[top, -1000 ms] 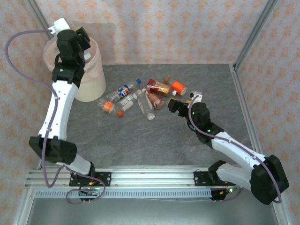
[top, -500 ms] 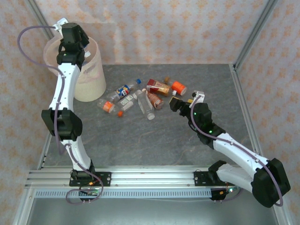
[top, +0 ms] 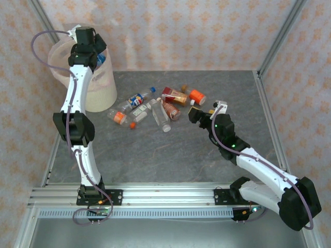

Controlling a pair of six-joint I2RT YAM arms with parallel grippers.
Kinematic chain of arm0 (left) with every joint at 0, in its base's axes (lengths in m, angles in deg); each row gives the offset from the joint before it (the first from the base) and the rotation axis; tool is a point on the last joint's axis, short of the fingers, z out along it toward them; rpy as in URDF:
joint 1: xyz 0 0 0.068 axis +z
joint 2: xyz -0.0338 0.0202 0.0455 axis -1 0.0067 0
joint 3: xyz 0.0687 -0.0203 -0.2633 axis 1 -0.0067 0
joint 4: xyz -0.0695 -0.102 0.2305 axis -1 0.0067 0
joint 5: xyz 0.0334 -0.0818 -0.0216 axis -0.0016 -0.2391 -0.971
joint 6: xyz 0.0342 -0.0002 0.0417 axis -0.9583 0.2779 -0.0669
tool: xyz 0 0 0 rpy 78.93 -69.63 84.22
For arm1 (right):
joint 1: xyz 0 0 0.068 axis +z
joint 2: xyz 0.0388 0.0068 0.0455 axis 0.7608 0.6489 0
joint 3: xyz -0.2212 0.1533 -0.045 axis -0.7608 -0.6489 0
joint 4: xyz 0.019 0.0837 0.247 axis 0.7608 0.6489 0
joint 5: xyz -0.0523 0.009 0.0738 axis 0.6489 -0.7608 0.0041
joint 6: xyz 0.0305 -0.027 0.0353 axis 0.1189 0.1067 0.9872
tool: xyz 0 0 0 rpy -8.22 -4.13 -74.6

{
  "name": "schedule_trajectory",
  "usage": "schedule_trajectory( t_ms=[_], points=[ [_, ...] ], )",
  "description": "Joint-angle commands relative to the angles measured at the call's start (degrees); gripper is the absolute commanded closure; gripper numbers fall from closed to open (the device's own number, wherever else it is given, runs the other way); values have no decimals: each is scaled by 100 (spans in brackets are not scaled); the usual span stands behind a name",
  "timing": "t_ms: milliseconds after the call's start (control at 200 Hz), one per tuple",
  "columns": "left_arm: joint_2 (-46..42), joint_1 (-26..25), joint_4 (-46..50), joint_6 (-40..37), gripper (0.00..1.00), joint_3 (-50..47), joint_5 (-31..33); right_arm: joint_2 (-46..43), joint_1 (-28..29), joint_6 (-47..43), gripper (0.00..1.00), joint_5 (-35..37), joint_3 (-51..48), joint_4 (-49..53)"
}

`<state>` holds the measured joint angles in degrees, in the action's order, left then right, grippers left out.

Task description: Put the plastic bottles in the bin

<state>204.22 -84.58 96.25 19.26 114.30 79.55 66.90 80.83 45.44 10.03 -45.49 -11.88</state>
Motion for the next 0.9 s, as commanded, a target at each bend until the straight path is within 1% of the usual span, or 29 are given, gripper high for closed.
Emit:
schedule_trajectory(
  t_ms=[0, 115, 180, 255, 340, 370, 495, 590, 676, 716, 751, 891],
  points=[
    [-144, 50, 341, 68, 13, 220, -146, -97, -33, -74, 1, 153, -50, 16],
    [-263, 50, 463, -11, 8, 188, -133, -91, -35, -79, 1, 136, -57, 7],
    [-371, 48, 503, -48, 6, 141, -269, -76, -29, -73, 1, 136, -58, 7],
    [-566, 50, 496, -73, 0, -7, -487, -51, -35, -61, 1, 151, -67, 11],
    [-874, 24, 318, -112, 0, -420, -652, -5, -27, -22, 1, 170, -77, 24],
    [-1162, 3, 225, -138, 0, -604, -710, 18, -28, 8, 1, 184, -68, 29],
    [-1821, -139, -56, -263, 0, -1329, -901, 243, -39, 14, 1, 222, 87, 267],
    [-2343, -377, -148, -383, 0, -1860, -1035, 632, -111, -174, 1, -19, 425, 683],
    [-2894, -672, -390, -448, 0, -2521, -1000, 959, -156, -364, 1, -206, 636, 763],
    [-3143, -820, -536, -396, 0, -2876, -983, 1041, -202, -451, 1, -290, 733, 771],
    [-3351, -941, -666, -336, 0, -3178, -991, 1286, -267, -521, 1, -423, 855, 816],
    [-4005, -1420, -1154, 30, 0, -4345, -1136, 1974, -605, -720, 1, -1103, 1361, 1068]
  ],
)
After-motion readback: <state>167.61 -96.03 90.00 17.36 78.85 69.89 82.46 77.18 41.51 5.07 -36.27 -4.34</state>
